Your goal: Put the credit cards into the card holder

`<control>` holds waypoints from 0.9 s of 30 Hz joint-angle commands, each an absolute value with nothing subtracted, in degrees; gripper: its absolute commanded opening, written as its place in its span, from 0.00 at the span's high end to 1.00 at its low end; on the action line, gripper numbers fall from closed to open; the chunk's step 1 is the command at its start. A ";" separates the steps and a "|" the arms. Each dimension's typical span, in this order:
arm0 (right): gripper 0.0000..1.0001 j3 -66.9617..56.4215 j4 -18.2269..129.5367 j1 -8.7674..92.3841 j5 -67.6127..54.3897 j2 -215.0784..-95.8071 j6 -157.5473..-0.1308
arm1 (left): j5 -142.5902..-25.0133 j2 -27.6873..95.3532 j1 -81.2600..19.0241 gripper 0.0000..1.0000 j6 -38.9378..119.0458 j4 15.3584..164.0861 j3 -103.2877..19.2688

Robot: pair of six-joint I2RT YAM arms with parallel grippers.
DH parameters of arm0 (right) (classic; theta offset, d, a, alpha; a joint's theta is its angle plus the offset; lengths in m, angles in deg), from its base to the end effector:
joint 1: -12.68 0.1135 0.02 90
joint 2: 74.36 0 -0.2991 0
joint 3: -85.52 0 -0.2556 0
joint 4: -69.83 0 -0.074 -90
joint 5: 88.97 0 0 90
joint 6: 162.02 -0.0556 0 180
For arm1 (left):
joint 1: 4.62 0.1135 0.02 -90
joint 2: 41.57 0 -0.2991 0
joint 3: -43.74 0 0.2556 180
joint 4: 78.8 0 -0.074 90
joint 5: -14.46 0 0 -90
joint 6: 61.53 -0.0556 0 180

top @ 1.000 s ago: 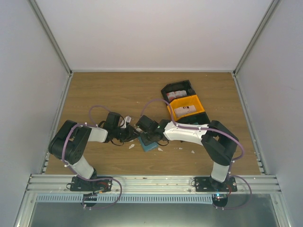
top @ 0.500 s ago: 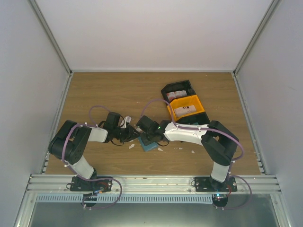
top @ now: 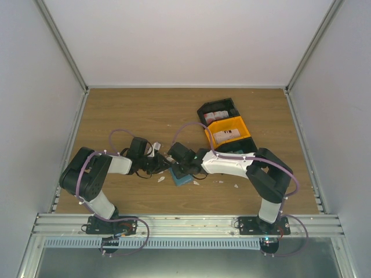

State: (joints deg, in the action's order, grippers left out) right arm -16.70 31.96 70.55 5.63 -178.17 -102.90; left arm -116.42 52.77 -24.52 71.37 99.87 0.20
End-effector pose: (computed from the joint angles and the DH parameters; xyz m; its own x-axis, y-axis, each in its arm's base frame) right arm 0.2048 0.3177 0.1756 -0.8335 -0.3653 -0.4145 -0.4632 0.8709 0.1640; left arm 0.2466 -0.1280 0.1221 -0.9761 -0.1940 -0.0980 -0.0400 0.6035 -0.7963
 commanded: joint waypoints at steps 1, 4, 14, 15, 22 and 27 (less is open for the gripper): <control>1.00 -20.14 32.67 72.27 1.27 -180.21 -103.36 | -113.25 54.54 -25.05 0.79 70.62 98.32 0.63; 0.99 -21.53 32.79 72.61 1.21 -180.24 -104.26 | -113.04 54.64 -25.04 0.79 70.58 98.15 0.54; 0.99 -30.90 38.97 72.71 -2.38 -176.93 -109.45 | -112.89 54.93 -25.09 0.79 70.58 98.12 0.55; 0.99 -31.91 39.89 72.72 -2.77 -176.74 -109.74 | -112.88 54.92 -25.05 0.79 70.58 98.14 0.50; 0.99 -37.10 45.44 72.36 -4.76 -176.93 -110.62 | -112.70 54.85 -25.10 0.79 70.74 98.13 0.64; 0.99 -40.39 48.63 72.34 -4.48 -178.01 -110.60 | -112.64 54.93 -25.04 0.79 70.71 98.08 0.63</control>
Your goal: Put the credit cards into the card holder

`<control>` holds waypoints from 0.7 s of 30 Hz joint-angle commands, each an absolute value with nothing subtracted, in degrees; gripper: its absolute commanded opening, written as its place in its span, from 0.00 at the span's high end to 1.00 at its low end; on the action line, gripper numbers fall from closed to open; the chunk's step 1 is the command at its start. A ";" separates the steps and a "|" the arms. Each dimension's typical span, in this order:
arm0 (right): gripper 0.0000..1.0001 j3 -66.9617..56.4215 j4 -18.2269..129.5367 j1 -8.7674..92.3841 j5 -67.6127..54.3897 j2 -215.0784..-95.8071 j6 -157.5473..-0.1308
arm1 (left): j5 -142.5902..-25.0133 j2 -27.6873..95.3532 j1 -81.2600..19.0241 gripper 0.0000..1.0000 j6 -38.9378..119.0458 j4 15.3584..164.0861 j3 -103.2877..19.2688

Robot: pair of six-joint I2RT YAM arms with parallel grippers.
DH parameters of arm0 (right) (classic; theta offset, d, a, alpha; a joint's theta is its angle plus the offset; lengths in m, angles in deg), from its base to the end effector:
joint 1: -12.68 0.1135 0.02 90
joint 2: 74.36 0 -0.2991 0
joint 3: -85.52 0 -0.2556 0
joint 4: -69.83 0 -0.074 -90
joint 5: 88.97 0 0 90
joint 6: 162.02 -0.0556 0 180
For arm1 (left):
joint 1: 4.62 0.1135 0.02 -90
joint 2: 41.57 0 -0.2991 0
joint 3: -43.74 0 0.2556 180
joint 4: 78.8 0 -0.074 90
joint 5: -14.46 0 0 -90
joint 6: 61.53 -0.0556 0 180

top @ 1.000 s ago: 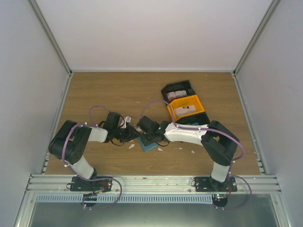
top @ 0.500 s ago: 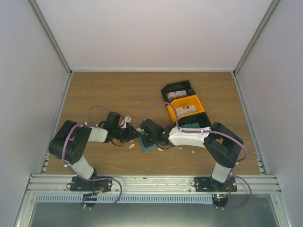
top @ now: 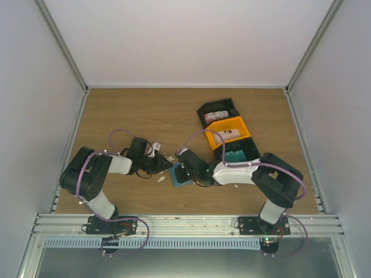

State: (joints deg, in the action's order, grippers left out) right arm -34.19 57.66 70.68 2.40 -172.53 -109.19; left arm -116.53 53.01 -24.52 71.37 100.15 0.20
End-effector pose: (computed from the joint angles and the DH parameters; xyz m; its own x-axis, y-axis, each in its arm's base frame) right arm 0.1853 0.2940 0.1533 -0.8310 -0.1901 -0.5227 -0.4236 0.8253 0.3734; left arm 0.2470 -0.1282 0.1214 -0.9763 -0.1930 -0.0978 -0.0392 0.6022 -0.7973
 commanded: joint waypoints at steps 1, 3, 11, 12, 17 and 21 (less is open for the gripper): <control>0.99 -40.91 49.13 72.29 -4.60 -178.42 -110.71 | -112.63 54.93 -25.09 0.79 70.70 98.07 0.63; 1.00 -42.10 50.34 72.32 -5.07 -179.12 -110.99 | -112.59 54.93 -25.07 0.79 70.71 98.00 0.63; 1.00 -47.04 55.82 70.89 -7.46 -178.97 -112.50 | -112.58 55.13 -25.09 0.79 70.78 98.07 0.56; 1.00 -47.34 56.04 70.31 -8.17 -178.70 -112.27 | -112.62 55.19 -25.10 0.79 70.69 98.08 0.54; 0.99 -45.23 58.82 67.54 -12.02 -176.04 -109.57 | -112.65 54.96 -25.03 0.79 70.54 97.97 0.56; 0.91 -41.46 58.80 65.15 -15.09 -173.66 -107.17 | -113.16 54.53 -25.09 0.79 70.48 97.96 0.48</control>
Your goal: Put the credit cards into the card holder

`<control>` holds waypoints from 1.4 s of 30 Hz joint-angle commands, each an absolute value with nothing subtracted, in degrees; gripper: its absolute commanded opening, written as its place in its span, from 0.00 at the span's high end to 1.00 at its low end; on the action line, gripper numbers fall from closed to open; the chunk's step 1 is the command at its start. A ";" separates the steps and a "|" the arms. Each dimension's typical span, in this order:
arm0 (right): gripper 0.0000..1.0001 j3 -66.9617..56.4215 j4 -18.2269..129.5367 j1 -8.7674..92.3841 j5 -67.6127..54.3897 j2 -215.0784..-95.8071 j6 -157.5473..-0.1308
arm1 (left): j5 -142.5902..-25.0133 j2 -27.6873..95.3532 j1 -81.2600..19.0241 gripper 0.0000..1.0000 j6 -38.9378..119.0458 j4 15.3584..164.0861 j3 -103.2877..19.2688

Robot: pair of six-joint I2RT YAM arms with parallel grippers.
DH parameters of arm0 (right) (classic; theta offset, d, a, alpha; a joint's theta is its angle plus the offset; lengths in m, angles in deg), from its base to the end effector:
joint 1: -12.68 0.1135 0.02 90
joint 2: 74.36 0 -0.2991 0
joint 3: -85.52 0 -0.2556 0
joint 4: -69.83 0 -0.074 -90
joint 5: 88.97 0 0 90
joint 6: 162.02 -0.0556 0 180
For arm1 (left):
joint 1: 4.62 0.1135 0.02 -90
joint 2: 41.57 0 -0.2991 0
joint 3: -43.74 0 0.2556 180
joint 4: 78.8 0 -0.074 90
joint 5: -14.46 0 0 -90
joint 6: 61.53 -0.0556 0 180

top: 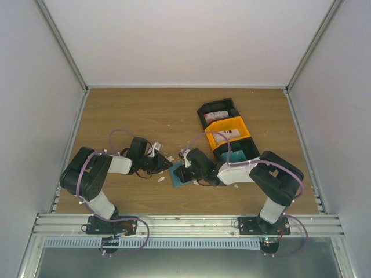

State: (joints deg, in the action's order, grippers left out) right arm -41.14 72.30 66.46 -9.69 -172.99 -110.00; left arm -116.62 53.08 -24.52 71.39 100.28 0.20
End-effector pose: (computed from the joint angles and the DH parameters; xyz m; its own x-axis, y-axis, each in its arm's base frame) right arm 0.1920 0.2796 0.1401 -0.8540 -0.1427 -0.5004 -0.4412 0.7083 0.5510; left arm 0.2471 -0.1283 0.1213 -0.9764 -0.1925 -0.0978 -0.0385 0.6010 -0.7983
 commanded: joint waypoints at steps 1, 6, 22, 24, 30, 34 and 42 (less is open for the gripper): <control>0.89 -40.36 58.63 64.81 -15.69 -173.03 -106.73 | -113.25 54.34 -25.03 0.78 70.45 97.94 0.46; 0.82 -34.42 56.51 63.52 -16.75 -170.35 -104.78 | -113.70 52.86 -25.07 0.76 70.08 97.11 0.00; 0.87 -27.62 40.49 64.82 -3.63 -167.52 -103.55 | -114.32 48.55 -25.10 0.65 69.17 94.24 -0.47; 0.89 -27.27 39.75 65.42 -3.67 -168.69 -103.18 | -114.89 48.15 -25.13 0.63 69.15 94.38 -0.28; 0.92 -25.87 39.22 66.25 -3.39 -171.96 -102.32 | -115.42 47.84 -26.13 0.62 69.23 94.60 0.44; 0.95 -24.94 38.58 66.46 -2.91 -173.59 -102.06 | -115.34 48.79 -26.75 0.69 69.67 95.06 0.55; 0.95 -24.10 34.25 66.90 -1.58 -175.46 -102.61 | -115.18 51.24 -28.01 0.76 69.74 95.62 -0.22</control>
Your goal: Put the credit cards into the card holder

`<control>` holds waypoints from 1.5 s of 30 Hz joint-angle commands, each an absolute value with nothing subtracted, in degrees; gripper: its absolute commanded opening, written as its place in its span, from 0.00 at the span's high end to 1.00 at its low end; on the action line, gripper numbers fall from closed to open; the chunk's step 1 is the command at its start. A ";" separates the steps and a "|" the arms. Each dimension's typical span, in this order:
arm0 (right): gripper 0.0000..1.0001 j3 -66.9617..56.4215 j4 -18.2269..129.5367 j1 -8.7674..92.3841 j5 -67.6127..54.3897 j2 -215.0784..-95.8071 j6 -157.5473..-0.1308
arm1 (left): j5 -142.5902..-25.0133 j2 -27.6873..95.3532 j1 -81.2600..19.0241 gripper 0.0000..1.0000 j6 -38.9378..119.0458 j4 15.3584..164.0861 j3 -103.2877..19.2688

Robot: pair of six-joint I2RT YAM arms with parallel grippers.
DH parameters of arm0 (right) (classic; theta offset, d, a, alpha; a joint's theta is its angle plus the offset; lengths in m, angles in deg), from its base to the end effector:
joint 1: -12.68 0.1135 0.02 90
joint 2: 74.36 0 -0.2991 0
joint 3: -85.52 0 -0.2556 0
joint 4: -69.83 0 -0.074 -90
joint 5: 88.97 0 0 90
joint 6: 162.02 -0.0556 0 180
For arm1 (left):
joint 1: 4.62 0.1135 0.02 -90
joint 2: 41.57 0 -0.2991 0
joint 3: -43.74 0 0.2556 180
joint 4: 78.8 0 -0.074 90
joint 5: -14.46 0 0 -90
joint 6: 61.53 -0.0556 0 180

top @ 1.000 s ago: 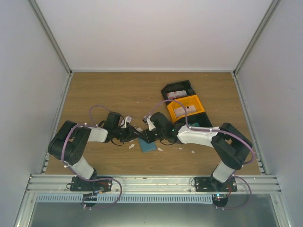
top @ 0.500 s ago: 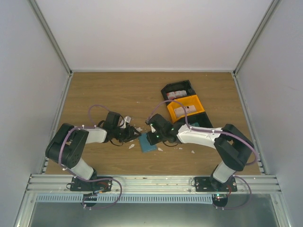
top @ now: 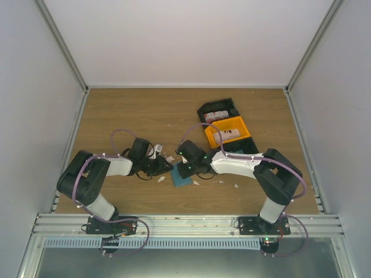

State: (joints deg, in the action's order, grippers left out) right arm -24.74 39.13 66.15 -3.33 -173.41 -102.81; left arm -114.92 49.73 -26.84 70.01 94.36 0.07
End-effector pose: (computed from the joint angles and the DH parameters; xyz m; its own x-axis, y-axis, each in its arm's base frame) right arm 0.2077 0.2875 0.1716 -0.8646 -0.3097 -0.3957 -0.4438 0.8399 0.3124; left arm 0.2338 -0.1336 0.1285 -0.9841 -0.1517 -0.0926 -0.0253 0.6353 -0.7718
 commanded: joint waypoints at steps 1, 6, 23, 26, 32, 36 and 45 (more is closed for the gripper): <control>0.95 -23.93 33.47 67.11 -1.34 -175.71 -102.61 | -115.14 51.39 -28.04 0.76 69.78 95.59 -0.25; 0.95 -25.29 31.94 68.75 -0.52 -176.00 -102.72 | -114.15 51.35 -28.11 0.76 69.85 95.25 -0.38; 0.92 -43.25 47.33 76.43 11.05 -174.82 -107.29 | -112.42 53.03 -28.10 0.77 70.39 95.09 -1.01; 0.95 -45.67 50.59 76.72 11.49 -175.88 -108.02 | -112.41 53.30 -28.17 0.77 70.47 95.09 -1.12; 1.00 -45.44 52.84 75.62 11.81 -175.31 -105.93 | -112.02 49.07 -28.02 0.79 70.27 94.20 -0.89; 0.98 -39.15 51.06 72.27 12.34 -169.91 -103.03 | -105.30 38.83 -28.00 0.76 67.65 85.69 -4.03; 0.58 -26.72 44.81 64.74 13.34 -154.92 -101.20 | -88.79 19.23 -27.69 0.56 63.41 72.16 -9.82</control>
